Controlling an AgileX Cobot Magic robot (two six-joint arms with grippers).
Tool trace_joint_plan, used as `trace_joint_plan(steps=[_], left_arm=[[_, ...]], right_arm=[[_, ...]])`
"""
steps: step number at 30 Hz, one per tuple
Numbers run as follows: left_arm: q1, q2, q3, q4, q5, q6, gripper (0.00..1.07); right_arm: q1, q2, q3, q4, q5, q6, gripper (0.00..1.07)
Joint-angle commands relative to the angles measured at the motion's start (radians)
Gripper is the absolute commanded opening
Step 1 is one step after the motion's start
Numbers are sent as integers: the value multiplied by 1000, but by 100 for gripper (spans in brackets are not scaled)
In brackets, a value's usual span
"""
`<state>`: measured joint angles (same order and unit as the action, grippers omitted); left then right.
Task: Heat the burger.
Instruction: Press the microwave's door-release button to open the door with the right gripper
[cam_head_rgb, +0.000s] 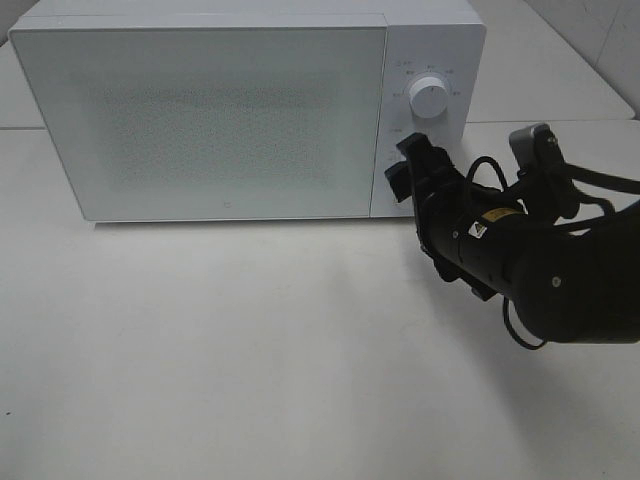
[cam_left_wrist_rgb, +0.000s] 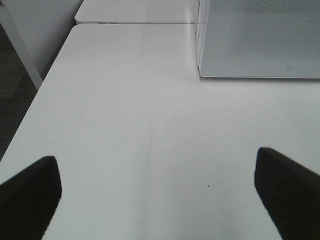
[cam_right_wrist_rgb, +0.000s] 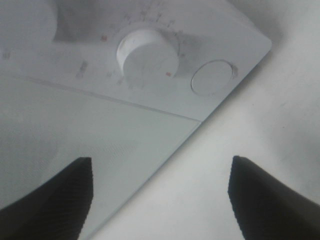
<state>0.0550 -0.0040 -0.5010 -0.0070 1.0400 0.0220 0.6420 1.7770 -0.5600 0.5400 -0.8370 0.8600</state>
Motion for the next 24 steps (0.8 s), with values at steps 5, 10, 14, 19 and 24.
trace_joint_plan(steps=[5,10,14,19,24], left_arm=[[5,-26,-3,-4,-9,1,102],[5,-26,-3,-4,-9,1,102],[5,-26,-3,-4,-9,1,102],[5,-26,-3,-4,-9,1,102],[5,-26,-3,-4,-9,1,102]], right_arm=[[-40,-170,-4,-70,393,-501,74],[-113,-228,-40,-95,600,-683,74],[-167,-266,-85,-95,770,-829,74],[-244,-322,-194,-108,1135,-1034,74],[-245,-359,-243,-206,1325,-1045,74]])
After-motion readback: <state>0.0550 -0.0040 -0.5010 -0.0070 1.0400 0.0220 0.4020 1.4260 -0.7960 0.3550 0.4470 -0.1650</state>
